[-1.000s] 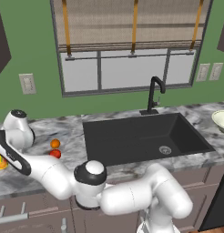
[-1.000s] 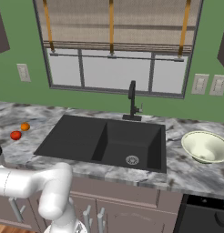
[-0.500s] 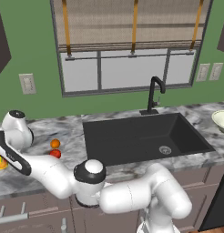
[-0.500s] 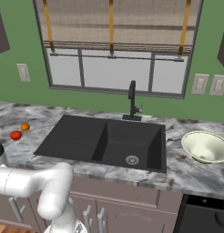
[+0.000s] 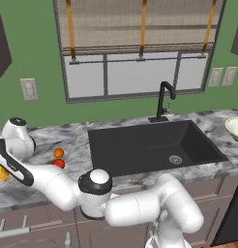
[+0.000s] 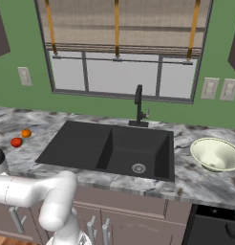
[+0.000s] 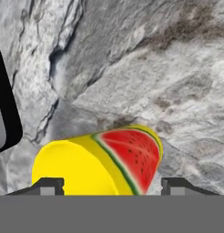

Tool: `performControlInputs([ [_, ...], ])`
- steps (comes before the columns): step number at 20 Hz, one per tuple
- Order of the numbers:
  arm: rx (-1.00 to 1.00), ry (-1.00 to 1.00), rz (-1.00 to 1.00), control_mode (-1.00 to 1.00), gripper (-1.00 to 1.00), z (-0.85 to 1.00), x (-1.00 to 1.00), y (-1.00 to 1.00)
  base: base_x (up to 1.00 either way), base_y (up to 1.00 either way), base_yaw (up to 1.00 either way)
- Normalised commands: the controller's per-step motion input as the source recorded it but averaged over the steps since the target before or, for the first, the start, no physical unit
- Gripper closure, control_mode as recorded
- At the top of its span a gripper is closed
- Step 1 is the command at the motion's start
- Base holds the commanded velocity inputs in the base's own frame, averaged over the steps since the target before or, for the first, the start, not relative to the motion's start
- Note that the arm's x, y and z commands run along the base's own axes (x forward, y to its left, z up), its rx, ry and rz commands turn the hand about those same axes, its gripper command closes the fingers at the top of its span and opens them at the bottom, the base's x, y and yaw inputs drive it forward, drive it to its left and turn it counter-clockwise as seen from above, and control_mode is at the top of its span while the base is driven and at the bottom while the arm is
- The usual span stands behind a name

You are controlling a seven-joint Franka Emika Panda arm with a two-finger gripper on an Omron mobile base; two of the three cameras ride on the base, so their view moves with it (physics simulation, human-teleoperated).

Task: Remove the tangerine and tomato from the sink. Then move the bowl and cup from the counter to the sink for washing.

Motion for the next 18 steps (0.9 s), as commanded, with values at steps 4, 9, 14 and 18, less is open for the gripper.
performControlInputs([
  [4,0.00,0.06,0.00,-1.00,1.00,-0.07,0.00,0.00,0.00,0.00,0.00],
  [9,0.00,0.06,-0.01,-1.00,1.00,-0.10,0.00,0.00,0.00,0.00,0.00],
  [14,0.00,0.09,0.00,-1.00,1.00,-0.13,0.00,0.00,0.00,0.00,0.00],
  [18,-0.01,0.06,0.00,-1.00,1.00,-0.02,0.00,-0.02,0.00,0.00,0.00],
])
